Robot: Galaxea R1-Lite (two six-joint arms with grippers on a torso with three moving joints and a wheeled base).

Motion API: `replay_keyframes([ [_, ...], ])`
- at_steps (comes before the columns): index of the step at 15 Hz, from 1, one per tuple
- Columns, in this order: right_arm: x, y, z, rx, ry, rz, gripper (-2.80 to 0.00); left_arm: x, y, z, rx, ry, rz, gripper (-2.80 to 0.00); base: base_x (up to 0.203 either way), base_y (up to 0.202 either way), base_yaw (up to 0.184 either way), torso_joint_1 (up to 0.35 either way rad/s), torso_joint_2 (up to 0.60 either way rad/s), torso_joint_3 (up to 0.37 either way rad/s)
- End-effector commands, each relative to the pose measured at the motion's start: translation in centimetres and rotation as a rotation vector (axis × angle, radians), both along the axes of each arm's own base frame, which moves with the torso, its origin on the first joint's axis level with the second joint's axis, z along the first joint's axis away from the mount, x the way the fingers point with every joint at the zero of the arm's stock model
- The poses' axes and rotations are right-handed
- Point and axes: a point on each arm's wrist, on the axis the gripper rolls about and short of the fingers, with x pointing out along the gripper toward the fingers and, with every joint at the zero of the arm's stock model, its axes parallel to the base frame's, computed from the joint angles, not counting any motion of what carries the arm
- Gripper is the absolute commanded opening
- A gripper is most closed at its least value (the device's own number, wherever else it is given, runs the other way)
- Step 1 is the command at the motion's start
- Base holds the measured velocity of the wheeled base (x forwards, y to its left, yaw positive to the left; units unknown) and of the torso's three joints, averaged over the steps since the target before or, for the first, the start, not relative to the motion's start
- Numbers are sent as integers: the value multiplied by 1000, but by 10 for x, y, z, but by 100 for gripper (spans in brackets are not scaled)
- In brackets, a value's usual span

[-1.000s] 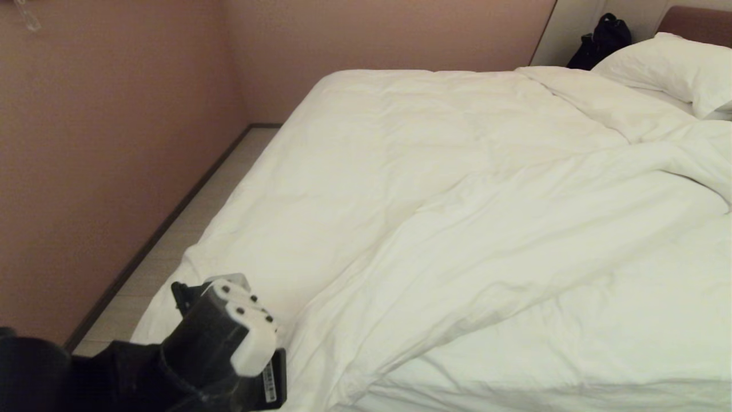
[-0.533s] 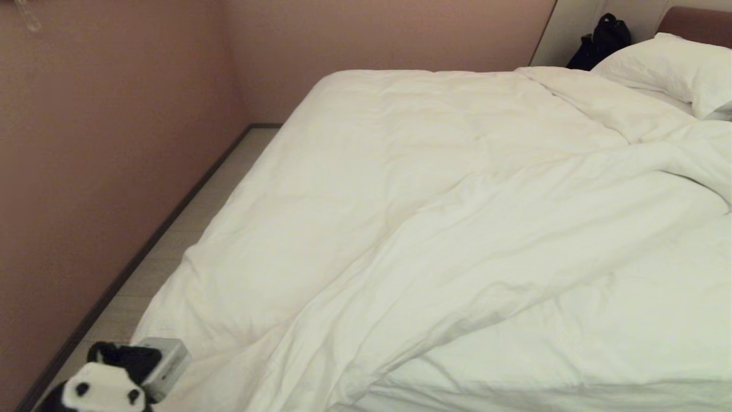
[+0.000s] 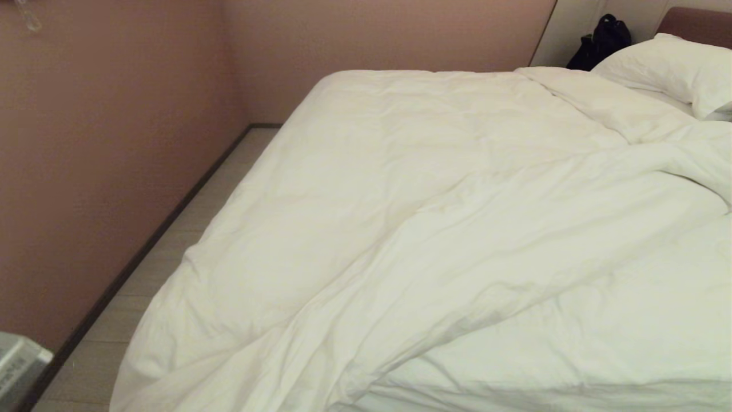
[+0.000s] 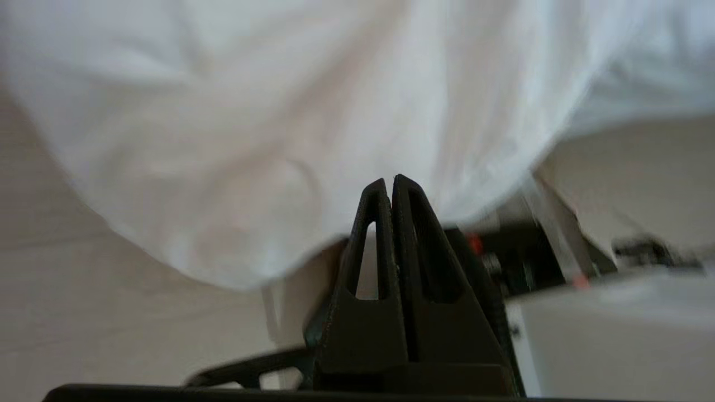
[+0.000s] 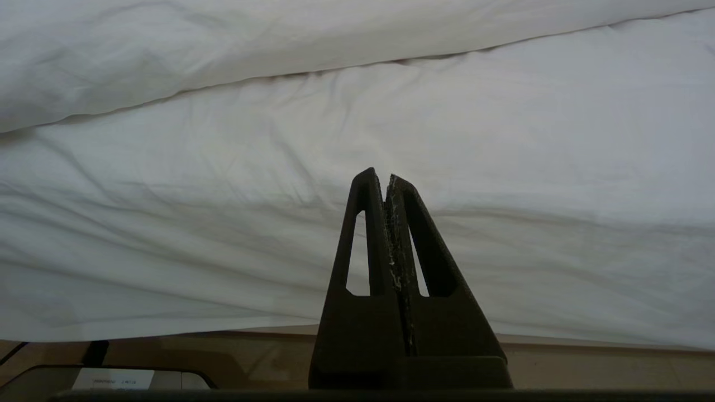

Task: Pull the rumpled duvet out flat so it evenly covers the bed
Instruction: Flatten the corners of the folded blanket

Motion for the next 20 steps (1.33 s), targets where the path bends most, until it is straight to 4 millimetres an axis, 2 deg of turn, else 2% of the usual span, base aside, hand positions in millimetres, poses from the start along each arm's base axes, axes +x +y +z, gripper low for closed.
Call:
replay_keyframes([
  [1, 0, 0, 0, 0, 1, 1, -280, 3, 5, 14, -8, -83, 125, -280, 0, 0, 0, 0, 0, 0],
  [5, 0, 0, 0, 0, 1, 1, -280, 8, 19, 23, 18, -158, 357, -280, 0, 0, 0, 0, 0, 0],
  [11, 0, 0, 0, 0, 1, 1, -280, -16, 53, 39, 33, -329, 734, -280, 0, 0, 0, 0, 0, 0],
  [13, 0, 0, 0, 0, 1, 1, -280, -26, 58, 42, 0, -397, 804, -280, 0, 0, 0, 0, 0, 0],
  [17, 0, 0, 0, 0, 1, 1, -280, -39, 62, 37, -14, -453, 834, -280, 0, 0, 0, 0, 0, 0],
  [20, 0, 0, 0, 0, 1, 1, -280, -61, 65, 27, -4, -566, 941, -280, 0, 0, 0, 0, 0, 0],
])
